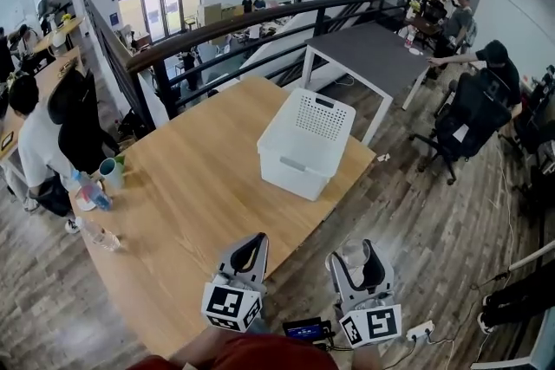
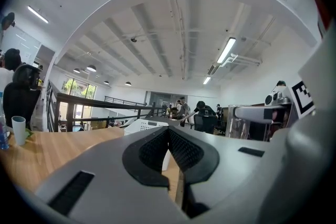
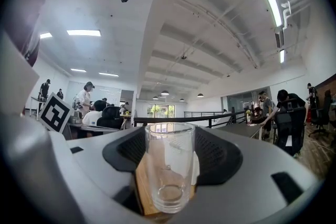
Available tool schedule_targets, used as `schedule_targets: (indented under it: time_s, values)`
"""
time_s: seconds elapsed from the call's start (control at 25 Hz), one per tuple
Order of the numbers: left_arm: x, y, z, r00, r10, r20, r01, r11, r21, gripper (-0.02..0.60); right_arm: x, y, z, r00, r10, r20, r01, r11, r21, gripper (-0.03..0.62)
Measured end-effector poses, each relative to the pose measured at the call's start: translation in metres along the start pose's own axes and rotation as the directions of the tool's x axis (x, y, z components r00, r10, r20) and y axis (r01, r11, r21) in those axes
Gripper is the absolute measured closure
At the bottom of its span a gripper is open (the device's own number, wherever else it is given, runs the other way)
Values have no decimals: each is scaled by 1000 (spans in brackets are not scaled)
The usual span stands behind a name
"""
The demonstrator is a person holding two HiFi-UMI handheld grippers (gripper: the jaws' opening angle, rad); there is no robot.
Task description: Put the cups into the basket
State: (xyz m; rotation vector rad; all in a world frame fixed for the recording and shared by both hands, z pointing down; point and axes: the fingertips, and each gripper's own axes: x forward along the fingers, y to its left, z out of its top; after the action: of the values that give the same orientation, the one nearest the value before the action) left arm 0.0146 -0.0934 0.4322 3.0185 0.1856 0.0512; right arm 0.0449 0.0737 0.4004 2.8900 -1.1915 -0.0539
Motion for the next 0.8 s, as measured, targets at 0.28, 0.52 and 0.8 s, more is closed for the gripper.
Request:
schedule_targets:
  time_s: [0.28, 0.52, 0.8]
  values:
    - [16, 20, 4, 1000, -19, 8, 20, 1000, -16, 575, 19, 3, 8, 1000, -22, 2, 22, 1000, -21, 309]
    - [28, 32, 6, 999, -48, 8, 48, 999, -25, 575, 31, 6, 10, 999, -53, -2, 53, 998, -32, 309]
    - [44, 37, 5, 996, -90, -2, 90, 996, -9, 575, 37, 4, 12, 995, -94, 21, 94, 995, -27, 309]
